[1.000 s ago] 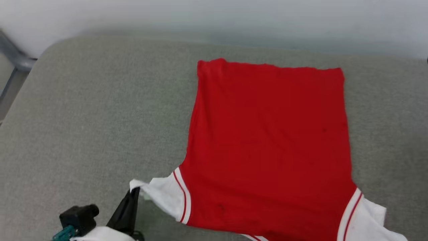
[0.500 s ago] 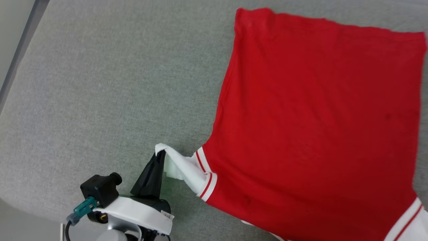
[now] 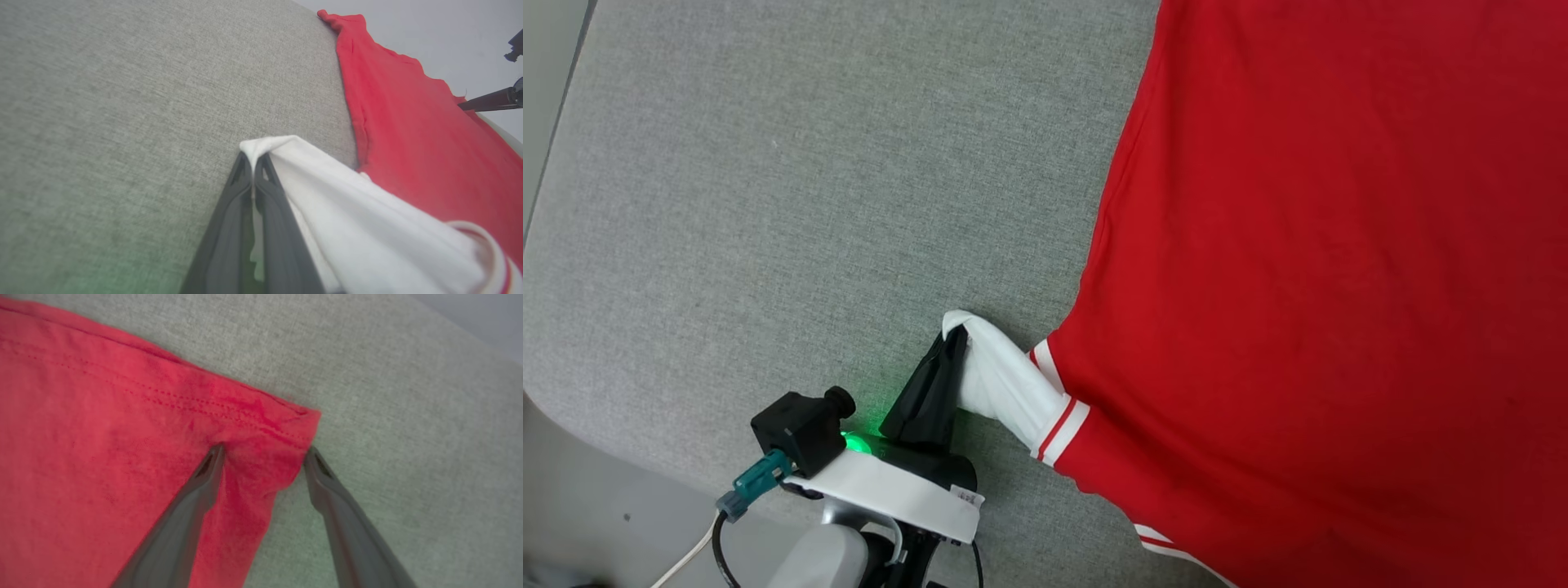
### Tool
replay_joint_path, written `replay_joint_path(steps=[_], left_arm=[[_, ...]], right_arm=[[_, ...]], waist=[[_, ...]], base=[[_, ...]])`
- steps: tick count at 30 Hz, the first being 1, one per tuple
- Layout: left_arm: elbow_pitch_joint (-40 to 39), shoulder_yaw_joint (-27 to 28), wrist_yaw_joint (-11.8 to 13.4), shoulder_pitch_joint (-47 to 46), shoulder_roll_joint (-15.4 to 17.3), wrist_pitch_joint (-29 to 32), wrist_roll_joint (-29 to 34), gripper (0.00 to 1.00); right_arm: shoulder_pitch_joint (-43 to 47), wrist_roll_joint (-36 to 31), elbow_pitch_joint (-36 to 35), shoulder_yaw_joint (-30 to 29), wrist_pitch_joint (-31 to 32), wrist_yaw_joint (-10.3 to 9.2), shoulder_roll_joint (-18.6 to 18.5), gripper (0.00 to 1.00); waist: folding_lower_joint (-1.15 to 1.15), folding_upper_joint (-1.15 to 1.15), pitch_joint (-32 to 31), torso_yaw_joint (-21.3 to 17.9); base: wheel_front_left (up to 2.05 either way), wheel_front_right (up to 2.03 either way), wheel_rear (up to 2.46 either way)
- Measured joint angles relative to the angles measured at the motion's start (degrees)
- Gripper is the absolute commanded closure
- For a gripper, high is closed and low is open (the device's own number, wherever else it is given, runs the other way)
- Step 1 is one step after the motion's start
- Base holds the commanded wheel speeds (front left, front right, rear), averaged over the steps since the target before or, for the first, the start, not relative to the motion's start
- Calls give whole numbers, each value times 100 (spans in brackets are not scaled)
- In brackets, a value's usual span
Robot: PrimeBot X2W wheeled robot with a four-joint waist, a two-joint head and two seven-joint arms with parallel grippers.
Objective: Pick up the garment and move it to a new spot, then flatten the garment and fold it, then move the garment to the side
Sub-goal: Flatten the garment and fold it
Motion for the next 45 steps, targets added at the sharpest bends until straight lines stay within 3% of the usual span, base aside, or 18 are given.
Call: replay_joint_path(steps=[3,4,5,6,13,17,23,29,34,40,45], left_arm=[[66,63,-88,-53,-86,-7,69,100],[88,89,-102,-62,-116,-7,93,100],[100,114,-129,-64,-136,-7,115,100],[115,151,-142,-65,-152,-7,132,100],[243,359,-202,-9,-247,-7,263,100],[298,460,-236,117,-274,-7,301,100],[336,639,-182,405,-270,-7,300,100],[341,751,-79,720,-185,3,257,100],[269,800,19,967,-104,71,216,100],[140,931,160,1355,51,133,149,100],[73,982,223,1585,122,175,99,100]], right_arm=[[5,21,-7,52,0,0,-126,0],[9,37,-9,41,-19,1,-145,9],[15,49,-12,32,-78,1,-165,67],[18,51,-16,41,-151,2,-174,100],[21,115,93,30,-744,3,-40,100],[152,489,78,46,-1213,1,51,100],[759,929,-322,450,-1808,2,-231,100],[1722,1424,-912,580,-2407,2,-595,100],[2868,1705,-1470,357,-2789,2,-929,100],[4334,1829,-2014,-213,-2936,3,-995,100],[5442,1858,-2251,-689,-2928,2,-844,100]], waist=[[-1,0,83,48],[-2,0,94,51],[-2,0,96,46],[-2,0,94,40],[0,0,-120,-85],[0,0,-404,-179],[0,0,-923,-372],[-1,0,-1491,-586],[-1,0,-1937,-751],[-1,0,-2336,-1036],[-1,0,-2599,-1263]], base=[[0,0,0],[0,0,0],[0,0,0],[0,0,0],[0,0,0],[0,0,0],[0,0,0],[0,0,0],[0,0,0],[0,0,0],[0,0,0]])
